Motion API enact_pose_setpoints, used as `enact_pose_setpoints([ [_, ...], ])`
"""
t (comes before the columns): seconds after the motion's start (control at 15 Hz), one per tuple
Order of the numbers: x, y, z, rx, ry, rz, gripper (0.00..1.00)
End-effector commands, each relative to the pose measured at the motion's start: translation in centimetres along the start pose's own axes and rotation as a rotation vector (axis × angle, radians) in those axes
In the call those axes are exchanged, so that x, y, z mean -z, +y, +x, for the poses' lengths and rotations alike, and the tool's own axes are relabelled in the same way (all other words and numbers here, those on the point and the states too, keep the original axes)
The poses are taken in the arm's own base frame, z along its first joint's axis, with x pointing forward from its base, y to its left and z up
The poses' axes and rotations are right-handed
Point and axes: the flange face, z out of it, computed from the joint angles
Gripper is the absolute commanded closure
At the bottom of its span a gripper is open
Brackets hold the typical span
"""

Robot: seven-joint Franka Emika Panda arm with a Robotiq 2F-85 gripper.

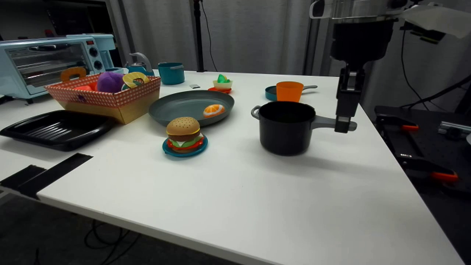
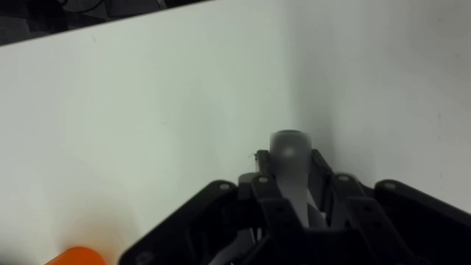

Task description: Pour the contents of the black pot into the grey plate

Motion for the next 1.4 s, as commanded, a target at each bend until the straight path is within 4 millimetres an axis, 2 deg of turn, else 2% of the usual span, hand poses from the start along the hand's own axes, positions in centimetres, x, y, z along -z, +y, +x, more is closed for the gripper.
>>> enact_pose_setpoints([
  [0.0, 1.0, -0.2, -0.4, -0.021, 0.023, 0.011, 0.93],
  [0.53, 1.3, -0.4, 0.2, -0.035, 0.080, 0.022, 0.93],
  [0.6, 2.6, 2.9, 4.1, -0.035, 0.086, 0.021, 0.93],
  [0.67, 3.8, 2.6, 4.3, -0.030, 0.100, 0.028, 0.93],
  [0.73, 3.9, 5.0, 6.7, -0.038, 0.111, 0.031, 0.93],
  [1.07, 7.6, 12.3, 14.4, -0.046, 0.174, 0.041, 0.93],
  [1.2, 8.2, 13.7, 16.7, -0.028, 0.170, 0.029, 0.93],
  [1.33, 8.2, 13.7, 18.7, 0.001, 0.156, 0.018, 0.93],
])
